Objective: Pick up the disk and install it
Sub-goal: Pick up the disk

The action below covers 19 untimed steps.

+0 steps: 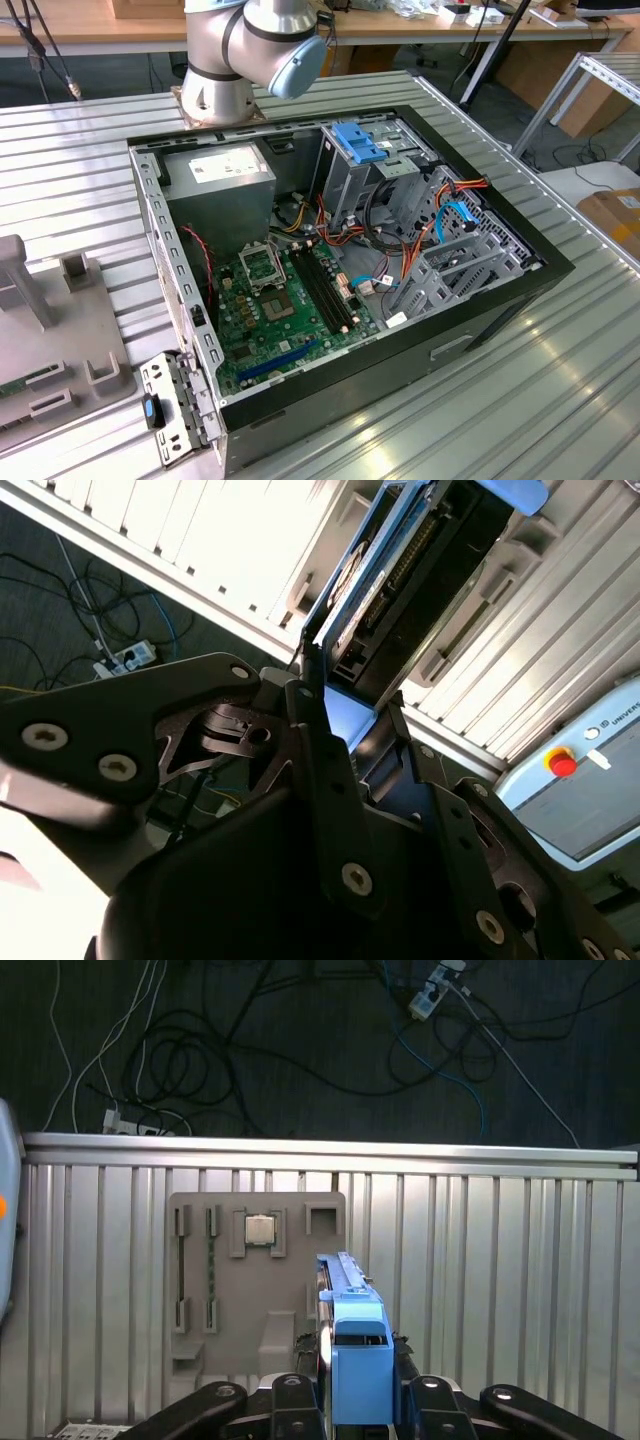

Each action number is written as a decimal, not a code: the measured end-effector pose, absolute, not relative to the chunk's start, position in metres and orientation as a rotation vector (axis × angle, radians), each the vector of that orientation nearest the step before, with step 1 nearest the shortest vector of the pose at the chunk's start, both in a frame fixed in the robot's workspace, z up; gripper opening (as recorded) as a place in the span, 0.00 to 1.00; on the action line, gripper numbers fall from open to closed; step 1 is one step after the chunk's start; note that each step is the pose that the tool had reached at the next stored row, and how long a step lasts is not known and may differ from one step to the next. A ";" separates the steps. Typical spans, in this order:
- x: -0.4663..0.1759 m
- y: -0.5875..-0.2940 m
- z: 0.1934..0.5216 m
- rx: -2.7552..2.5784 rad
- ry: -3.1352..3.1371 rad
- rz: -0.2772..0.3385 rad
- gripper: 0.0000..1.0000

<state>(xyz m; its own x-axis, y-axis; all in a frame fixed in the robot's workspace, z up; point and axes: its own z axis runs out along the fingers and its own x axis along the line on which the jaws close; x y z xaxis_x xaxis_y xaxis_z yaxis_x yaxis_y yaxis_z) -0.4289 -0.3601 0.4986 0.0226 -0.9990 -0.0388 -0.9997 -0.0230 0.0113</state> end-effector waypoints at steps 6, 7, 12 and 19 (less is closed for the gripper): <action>-0.421 -0.360 0.499 -2.233 2.182 0.056 0.36; -0.420 -0.360 0.499 -2.233 2.182 0.056 0.36; -0.411 -0.360 0.499 -2.233 2.182 0.056 0.36; -0.395 -0.359 0.499 -2.233 2.182 0.056 0.36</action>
<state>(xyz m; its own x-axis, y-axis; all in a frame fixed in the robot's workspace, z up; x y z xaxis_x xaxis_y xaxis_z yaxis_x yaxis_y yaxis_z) -0.3951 -0.3591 0.4986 0.0225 -0.9990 -0.0388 -0.9997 -0.0229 0.0113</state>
